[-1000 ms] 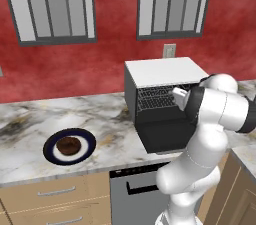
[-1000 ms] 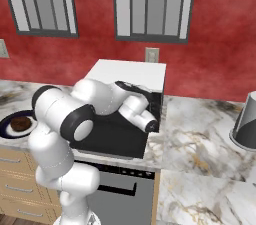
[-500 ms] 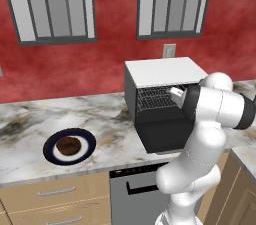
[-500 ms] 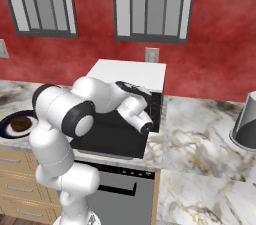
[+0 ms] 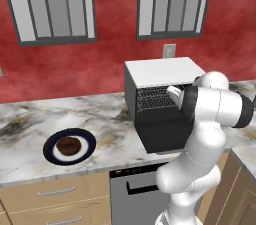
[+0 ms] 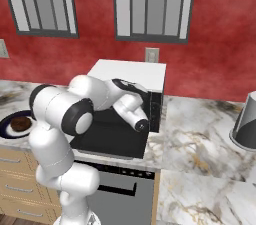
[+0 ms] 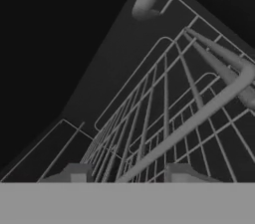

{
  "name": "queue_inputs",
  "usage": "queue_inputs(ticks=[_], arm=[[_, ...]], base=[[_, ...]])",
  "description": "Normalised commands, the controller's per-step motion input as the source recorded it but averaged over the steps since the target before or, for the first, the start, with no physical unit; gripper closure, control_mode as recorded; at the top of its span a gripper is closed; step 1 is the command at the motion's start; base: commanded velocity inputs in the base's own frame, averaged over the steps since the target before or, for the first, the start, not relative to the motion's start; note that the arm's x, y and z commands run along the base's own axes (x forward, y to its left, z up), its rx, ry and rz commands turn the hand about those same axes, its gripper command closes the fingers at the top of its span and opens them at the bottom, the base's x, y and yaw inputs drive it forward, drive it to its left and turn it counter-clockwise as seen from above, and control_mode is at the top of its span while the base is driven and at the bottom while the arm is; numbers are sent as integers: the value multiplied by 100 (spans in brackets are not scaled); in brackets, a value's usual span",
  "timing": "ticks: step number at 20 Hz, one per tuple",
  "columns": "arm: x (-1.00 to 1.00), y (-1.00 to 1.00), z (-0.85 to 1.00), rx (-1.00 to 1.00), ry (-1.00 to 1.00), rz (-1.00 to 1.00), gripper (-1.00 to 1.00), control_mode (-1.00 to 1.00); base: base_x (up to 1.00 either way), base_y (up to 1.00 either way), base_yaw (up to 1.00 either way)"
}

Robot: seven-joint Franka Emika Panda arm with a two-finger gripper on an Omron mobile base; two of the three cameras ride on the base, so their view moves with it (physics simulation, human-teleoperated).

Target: Pick up the bagel from the plate, place it on the toaster oven rack, close the door, and set the timer.

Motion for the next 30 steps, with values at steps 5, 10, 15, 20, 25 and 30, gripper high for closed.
queue_inputs(ticks=[5, 10, 15, 20, 25, 30], arm=[[-11, 0, 0, -1, 5, 0, 100, -100], [-37, 0, 0, -4, 15, 0, 100, -100], [-64, -7, 0, -4, 23, 2, 100, -100], [-64, -4, 0, -6, 34, 1, 100, -100], [-64, -1, -1, -9, 37, 0, 100, -100], [-77, -3, -13, -8, 35, 0, 100, -100]], base=[[0, 0, 0], [0, 0, 0], [0, 0, 0], [0, 0, 0], [0, 0, 0], [0, 0, 0]])
